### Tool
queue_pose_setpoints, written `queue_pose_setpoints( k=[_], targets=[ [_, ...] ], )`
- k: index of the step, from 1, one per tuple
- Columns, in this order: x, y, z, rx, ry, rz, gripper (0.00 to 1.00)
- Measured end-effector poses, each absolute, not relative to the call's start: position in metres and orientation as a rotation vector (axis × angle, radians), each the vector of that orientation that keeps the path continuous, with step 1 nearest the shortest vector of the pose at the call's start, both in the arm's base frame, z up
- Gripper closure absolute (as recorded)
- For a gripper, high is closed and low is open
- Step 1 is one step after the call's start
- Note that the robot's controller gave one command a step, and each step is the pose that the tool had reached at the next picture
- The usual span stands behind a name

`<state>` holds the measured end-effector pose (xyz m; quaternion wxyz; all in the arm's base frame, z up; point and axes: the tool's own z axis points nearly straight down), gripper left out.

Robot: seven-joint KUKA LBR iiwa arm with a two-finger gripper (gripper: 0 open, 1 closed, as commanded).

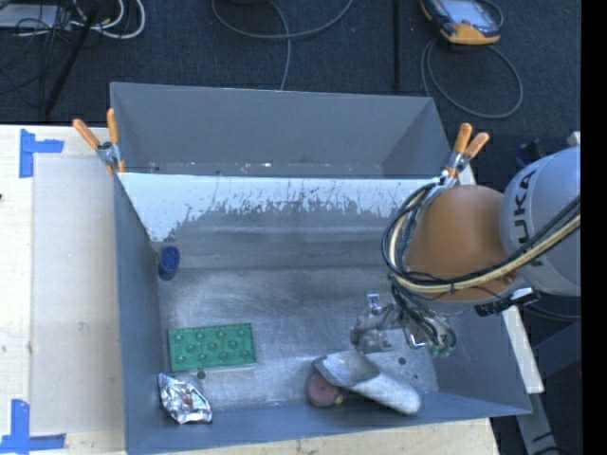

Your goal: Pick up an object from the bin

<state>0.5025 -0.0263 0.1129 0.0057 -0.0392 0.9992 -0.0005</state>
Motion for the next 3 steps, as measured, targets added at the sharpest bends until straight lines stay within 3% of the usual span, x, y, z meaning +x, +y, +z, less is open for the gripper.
queue_pose_setpoints(
  k=[1, 2, 3],
  targets=[
    [0.514, -0.026, 0.117, -0.115, 3.082, -0.002, 0.00],
    [0.517, 0.093, 0.157, -0.281, 3.119, 0.007, 0.00],
    [0.524, 0.182, 0.076, -0.601, 3.080, -0.008, 0.00]
  ],
)
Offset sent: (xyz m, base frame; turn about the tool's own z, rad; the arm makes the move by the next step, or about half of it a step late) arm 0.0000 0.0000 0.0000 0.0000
